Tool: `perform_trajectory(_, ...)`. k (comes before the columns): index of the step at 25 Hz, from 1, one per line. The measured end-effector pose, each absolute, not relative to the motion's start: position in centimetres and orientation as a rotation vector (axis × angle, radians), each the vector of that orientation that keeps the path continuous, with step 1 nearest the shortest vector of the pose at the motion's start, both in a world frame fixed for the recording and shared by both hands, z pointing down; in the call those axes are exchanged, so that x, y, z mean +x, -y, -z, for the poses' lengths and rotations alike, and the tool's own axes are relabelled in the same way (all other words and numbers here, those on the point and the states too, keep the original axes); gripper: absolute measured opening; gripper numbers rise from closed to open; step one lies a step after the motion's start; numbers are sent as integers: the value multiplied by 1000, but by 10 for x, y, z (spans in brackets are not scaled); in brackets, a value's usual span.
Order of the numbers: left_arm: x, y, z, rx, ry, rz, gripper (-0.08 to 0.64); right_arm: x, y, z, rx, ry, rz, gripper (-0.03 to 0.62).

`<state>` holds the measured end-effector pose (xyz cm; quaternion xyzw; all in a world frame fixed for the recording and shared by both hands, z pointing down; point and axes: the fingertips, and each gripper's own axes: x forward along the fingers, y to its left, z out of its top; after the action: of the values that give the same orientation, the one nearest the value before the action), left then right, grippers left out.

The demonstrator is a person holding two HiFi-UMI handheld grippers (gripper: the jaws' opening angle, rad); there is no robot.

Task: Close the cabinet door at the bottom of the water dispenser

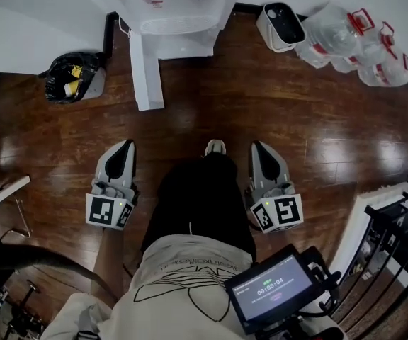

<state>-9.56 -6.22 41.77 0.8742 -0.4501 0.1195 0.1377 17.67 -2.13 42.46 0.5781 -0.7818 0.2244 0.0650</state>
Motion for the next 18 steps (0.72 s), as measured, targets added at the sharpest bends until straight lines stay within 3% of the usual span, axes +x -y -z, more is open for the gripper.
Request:
perform_trajectory(11,-167,102,-585,2410,1670,-315,3,229,44,-591,1851,2286,-498,3)
perform_trajectory(18,-166,133,-661,2458,1670,-232,3,239,32,-660,1878,2225,-483,3)
